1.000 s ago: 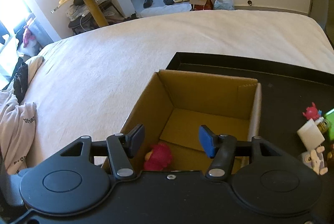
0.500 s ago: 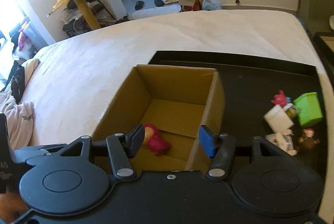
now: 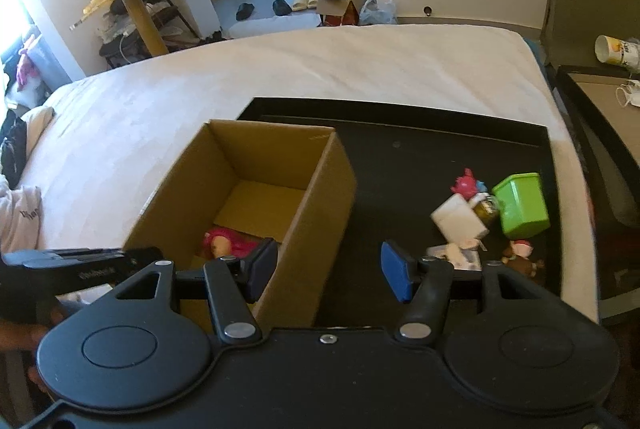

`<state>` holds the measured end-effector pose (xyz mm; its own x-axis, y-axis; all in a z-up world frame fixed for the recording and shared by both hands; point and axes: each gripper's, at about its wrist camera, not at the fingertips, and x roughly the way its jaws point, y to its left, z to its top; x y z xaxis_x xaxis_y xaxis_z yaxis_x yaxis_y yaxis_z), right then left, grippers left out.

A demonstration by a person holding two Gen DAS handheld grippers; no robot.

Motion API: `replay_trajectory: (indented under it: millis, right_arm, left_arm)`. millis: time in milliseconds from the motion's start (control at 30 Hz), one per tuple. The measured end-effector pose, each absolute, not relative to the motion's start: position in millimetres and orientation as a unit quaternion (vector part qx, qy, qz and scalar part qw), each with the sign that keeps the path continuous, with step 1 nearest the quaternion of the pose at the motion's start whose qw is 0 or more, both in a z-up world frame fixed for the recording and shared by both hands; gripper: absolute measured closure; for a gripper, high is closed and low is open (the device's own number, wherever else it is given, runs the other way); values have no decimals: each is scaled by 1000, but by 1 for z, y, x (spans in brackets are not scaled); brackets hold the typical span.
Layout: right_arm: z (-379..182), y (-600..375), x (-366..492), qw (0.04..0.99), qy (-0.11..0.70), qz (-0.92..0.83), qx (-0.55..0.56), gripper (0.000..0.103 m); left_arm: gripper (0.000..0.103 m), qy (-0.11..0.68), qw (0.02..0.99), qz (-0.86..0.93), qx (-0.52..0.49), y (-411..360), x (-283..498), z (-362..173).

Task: Organize rigid objects
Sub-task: 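Move the right tool back to the grey cube toy and grasp it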

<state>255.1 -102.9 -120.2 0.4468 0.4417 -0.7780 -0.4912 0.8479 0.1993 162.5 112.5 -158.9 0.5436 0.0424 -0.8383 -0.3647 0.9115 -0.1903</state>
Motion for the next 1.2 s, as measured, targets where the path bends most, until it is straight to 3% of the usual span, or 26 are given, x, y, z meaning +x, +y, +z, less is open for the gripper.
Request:
replay_trajectory:
  millis: [433, 700, 1200]
  right_arm:
    - [-144, -133, 274, 854, 459, 243, -32, 44]
    - [-168, -151, 278, 860, 465, 208, -25, 31]
    - [-198, -149, 292, 849, 487, 201, -33, 31]
  left_arm:
    - [91, 465, 861, 122, -165, 108, 164, -159]
    - [91, 472, 858, 126, -157, 106, 166, -159]
    - [91, 476, 857, 135, -146, 102, 168, -160]
